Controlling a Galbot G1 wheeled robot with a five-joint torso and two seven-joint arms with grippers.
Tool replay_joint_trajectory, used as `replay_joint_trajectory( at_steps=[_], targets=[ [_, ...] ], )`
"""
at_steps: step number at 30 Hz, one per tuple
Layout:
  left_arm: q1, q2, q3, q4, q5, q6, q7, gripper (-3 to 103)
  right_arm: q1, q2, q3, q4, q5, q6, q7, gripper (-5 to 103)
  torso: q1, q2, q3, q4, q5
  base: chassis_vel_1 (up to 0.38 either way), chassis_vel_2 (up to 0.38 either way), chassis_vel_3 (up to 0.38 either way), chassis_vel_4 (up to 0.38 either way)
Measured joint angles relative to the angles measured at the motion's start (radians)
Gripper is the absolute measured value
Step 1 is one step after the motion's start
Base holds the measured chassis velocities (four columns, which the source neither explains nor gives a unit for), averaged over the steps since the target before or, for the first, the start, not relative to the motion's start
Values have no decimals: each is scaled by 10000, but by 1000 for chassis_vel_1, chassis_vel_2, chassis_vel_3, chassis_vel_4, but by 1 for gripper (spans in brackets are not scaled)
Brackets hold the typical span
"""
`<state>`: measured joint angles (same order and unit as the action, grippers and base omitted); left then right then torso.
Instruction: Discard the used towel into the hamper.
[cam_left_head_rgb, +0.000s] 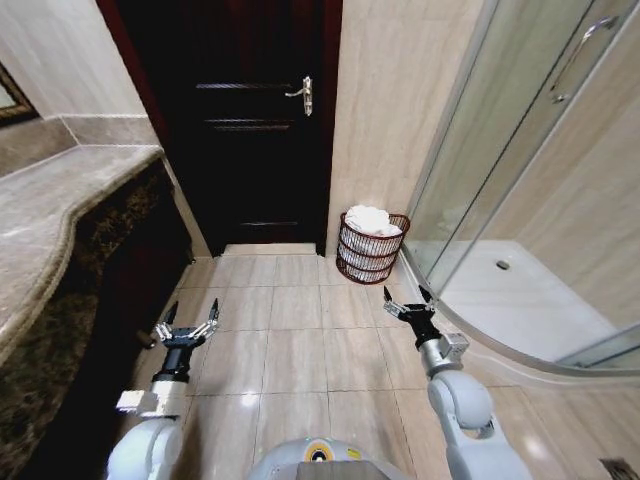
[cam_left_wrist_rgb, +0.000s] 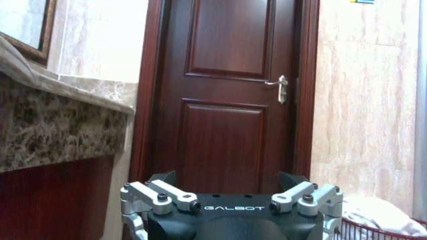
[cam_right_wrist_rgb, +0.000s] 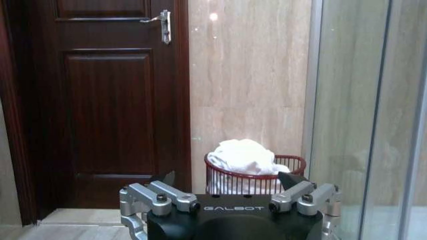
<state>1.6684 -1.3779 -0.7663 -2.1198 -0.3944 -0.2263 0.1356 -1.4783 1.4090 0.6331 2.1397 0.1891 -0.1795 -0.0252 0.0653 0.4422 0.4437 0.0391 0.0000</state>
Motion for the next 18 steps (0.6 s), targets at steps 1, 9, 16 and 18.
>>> replay_joint_trajectory(
  at_steps=[1, 9, 16, 18],
  targets=[
    [0, 0, 0, 0, 0, 0, 0, 100, 0, 0, 0, 0, 0, 0, 0, 100, 0, 0, 0, 0, 0, 0, 0, 0, 0],
    [-178, -27, 34, -18, -2, -45, 47, 100, -119, -76, 90, 1, 121, 106, -2, 100, 74, 145, 72, 0, 0, 0, 0, 0, 0],
    [-99, -62, 34, -77, 34, -46, 81, 100, -164, -128, 14, 61, 217, 132, -23, 100, 200, 454, 252, 1, 0, 0, 0, 0, 0],
    [-72, -75, 20, -134, 58, -11, 88, 100, -172, -145, -65, 121, 242, 112, -39, 100, 254, 580, 325, 1, 0, 0, 0, 0, 0]
  ],
)
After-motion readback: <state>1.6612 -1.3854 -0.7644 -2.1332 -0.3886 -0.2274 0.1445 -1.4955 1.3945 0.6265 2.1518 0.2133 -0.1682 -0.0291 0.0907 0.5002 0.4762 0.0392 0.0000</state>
